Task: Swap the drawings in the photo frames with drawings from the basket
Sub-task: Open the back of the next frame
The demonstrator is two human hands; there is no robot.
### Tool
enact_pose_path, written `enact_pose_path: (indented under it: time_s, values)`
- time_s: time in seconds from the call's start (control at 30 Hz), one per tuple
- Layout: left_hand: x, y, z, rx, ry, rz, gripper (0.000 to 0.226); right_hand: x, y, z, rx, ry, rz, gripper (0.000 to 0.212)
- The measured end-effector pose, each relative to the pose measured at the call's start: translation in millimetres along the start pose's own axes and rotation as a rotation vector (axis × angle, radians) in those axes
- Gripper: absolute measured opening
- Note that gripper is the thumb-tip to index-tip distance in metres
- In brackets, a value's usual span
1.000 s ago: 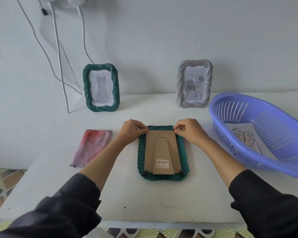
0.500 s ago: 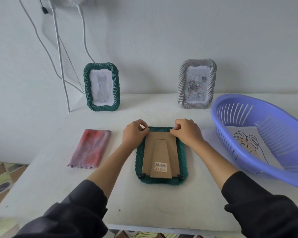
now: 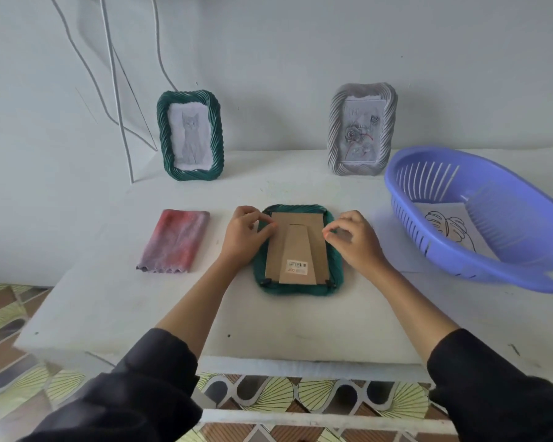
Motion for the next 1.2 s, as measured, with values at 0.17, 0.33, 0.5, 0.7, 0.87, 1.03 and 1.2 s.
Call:
enact_pose_path:
  time_s: [0.17,0.33,0.5,0.7,0.87,1.03,1.2]
  values:
    - [-25,8,-6,0.051,-0.065,-0.065,0.010,-40,2,-5,0.038,-0.052,-0.048,0.010]
    - [-50,19,-8,0.004,-0.106,-0.174,0.006,-75,3,-13,0.071,-0.074,-0.075,0.010]
    - [-68,30,-9,-0.031,-0.144,-0.291,0.020,-89,6,-16,0.033,-0.056,-0.142,0.026]
    - [-71,32,-5,0.023,-0.164,-0.322,0.023,-91,5,-15,-0.013,-0.047,-0.149,0.028]
    - [-72,30,-3,0.036,-0.206,-0.333,0.021,-89,4,-14,0.011,-0.057,-0.159,0.023]
    - [-70,28,-5,0.045,-0.209,-0.374,0.017,-89,3,-14,0.011,-0.047,-0.163,0.019]
    - [-68,25,-6,0.064,-0.208,-0.394,0.022,-90,4,-13,0.033,-0.063,-0.145,0.017]
Point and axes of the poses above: each hand's wrist, its own x-axis towards the middle knuckle, its own y-axis out of the back of the hand, z = x × y, the point moved 2 cm from there along x, towards the middle knuckle, and after that the axes turned 6 degrees about x, right-handed, at the moved point
